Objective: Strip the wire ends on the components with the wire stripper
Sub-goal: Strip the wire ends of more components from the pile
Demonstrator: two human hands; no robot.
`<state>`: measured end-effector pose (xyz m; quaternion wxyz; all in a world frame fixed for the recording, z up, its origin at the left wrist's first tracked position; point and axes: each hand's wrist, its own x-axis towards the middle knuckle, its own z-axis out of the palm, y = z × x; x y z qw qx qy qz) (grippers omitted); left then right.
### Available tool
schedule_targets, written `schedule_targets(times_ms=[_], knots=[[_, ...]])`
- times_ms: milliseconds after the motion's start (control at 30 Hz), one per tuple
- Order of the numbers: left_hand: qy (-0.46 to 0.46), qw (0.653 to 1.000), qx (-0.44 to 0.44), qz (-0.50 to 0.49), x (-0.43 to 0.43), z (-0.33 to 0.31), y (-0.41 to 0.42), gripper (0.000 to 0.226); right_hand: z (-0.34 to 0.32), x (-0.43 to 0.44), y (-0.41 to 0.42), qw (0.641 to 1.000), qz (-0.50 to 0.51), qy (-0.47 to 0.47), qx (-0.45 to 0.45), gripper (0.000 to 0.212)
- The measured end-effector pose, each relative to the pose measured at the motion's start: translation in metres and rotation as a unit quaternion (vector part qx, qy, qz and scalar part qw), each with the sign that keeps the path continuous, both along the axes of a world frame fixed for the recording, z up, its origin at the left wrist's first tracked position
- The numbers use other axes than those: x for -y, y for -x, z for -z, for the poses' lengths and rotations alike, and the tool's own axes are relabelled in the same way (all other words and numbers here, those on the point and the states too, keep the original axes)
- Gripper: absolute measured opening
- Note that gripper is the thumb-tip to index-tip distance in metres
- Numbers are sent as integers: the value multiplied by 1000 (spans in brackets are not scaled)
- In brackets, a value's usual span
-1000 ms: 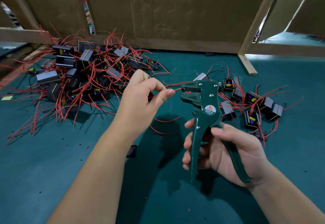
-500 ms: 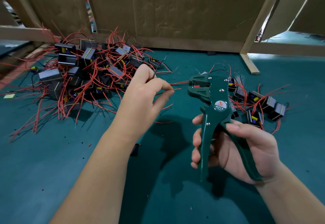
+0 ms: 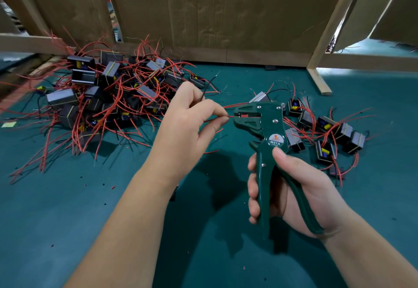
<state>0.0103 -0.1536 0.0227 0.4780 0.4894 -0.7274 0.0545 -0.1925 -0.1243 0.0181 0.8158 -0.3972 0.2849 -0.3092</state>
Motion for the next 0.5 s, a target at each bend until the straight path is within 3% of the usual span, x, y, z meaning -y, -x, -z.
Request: schedule_targets(times_ms=[167, 333, 433, 500], knots=[[-32, 999, 14, 9, 1, 2, 2, 10, -2, 1, -4, 995, 90, 13, -35, 38], [-58, 998, 20, -4, 2, 4, -1, 9, 1, 2, 2, 999, 23, 13, 39, 46], [-63, 997, -26, -25, 0, 4, 0, 9, 6, 2, 1, 994, 12, 20, 105, 53], [-80, 989, -114, -44, 0, 3, 3, 13, 8, 2, -2, 992, 38, 48, 112, 57]])
